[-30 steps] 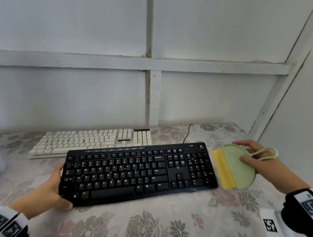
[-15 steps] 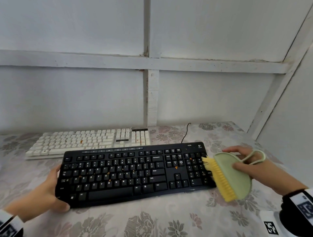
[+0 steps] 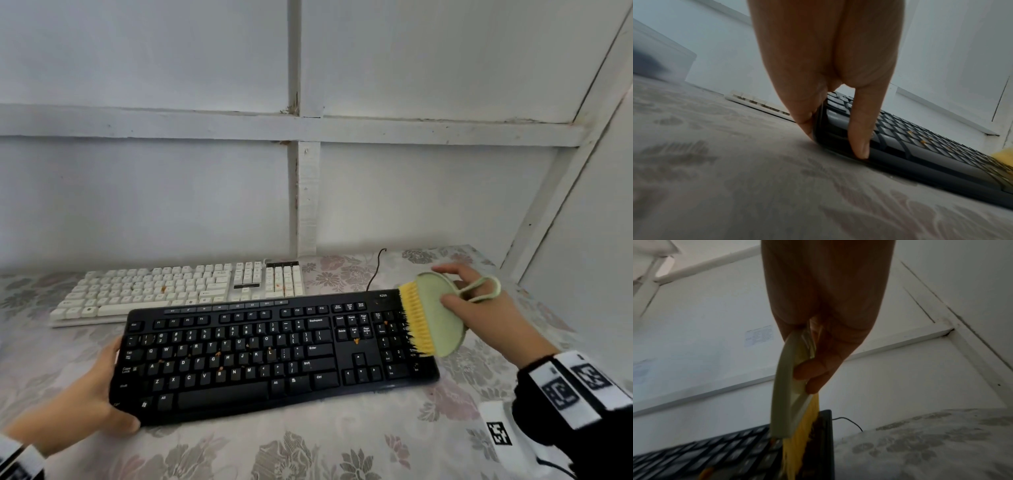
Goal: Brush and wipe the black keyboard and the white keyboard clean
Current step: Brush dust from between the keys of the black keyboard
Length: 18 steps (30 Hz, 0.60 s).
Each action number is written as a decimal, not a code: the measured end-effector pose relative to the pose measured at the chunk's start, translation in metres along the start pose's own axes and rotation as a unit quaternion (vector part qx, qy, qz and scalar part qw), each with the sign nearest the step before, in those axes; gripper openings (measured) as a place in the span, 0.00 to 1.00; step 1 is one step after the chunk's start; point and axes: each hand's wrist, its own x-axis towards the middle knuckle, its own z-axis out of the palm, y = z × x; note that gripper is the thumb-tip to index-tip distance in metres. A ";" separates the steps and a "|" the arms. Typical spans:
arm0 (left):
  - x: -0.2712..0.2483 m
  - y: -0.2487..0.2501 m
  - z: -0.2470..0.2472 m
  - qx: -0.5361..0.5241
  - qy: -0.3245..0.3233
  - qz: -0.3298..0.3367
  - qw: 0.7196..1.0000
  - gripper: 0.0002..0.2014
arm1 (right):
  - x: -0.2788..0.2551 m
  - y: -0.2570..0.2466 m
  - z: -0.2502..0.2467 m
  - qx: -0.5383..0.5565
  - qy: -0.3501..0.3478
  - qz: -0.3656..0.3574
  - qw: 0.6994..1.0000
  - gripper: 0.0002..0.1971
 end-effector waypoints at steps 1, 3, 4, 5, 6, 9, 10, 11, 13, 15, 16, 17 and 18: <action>-0.004 0.007 0.002 0.013 -0.013 0.010 1.000 0.60 | -0.007 0.002 0.001 -0.015 -0.005 0.001 1.000 0.19; -0.006 0.011 0.002 0.022 -0.022 0.004 1.000 0.60 | -0.019 0.008 0.002 -0.038 -0.024 0.007 0.999 0.19; -0.005 0.008 -0.001 0.013 -0.016 -0.007 1.000 0.60 | -0.024 0.009 0.001 -0.045 -0.036 0.012 0.998 0.19; -0.006 0.008 -0.001 0.007 -0.031 -0.015 0.999 0.60 | -0.027 0.010 -0.001 -0.049 -0.044 0.016 0.998 0.19; -0.005 0.005 -0.001 0.005 -0.023 -0.010 1.000 0.60 | -0.027 0.008 -0.004 -0.053 -0.047 0.019 0.997 0.19; -0.003 0.001 -0.002 -0.010 -0.010 -0.022 1.000 0.61 | -0.019 -0.002 -0.010 -0.044 -0.017 0.009 0.999 0.18; 0.001 -0.003 -0.004 -0.012 0.002 -0.032 0.999 0.61 | -0.014 -0.005 -0.009 -0.038 0.003 -0.001 0.999 0.19; 0.002 -0.006 -0.005 -0.016 -0.006 -0.034 0.999 0.60 | -0.010 -0.008 -0.008 -0.031 0.022 -0.010 0.999 0.19; 0.007 -0.016 -0.006 -0.019 -0.016 -0.031 0.999 0.57 | -0.004 -0.010 -0.002 -0.022 0.038 -0.018 0.999 0.19; 0.002 -0.009 -0.004 0.004 -0.018 -0.049 0.999 0.57 | -0.004 -0.009 0.004 -0.035 0.024 -0.018 0.999 0.18; 0.002 -0.006 -0.004 0.014 -0.025 -0.064 0.998 0.57 | -0.007 -0.007 0.006 -0.048 0.014 -0.014 0.999 0.18; -0.001 0.001 -0.003 0.038 -0.042 -0.044 0.997 0.57 | -0.012 -0.006 0.008 -0.057 0.004 -0.011 0.998 0.17; -0.002 0.003 -0.002 0.056 -0.046 -0.040 0.997 0.59 | -0.018 -0.004 0.009 -0.063 -0.007 -0.009 0.998 0.17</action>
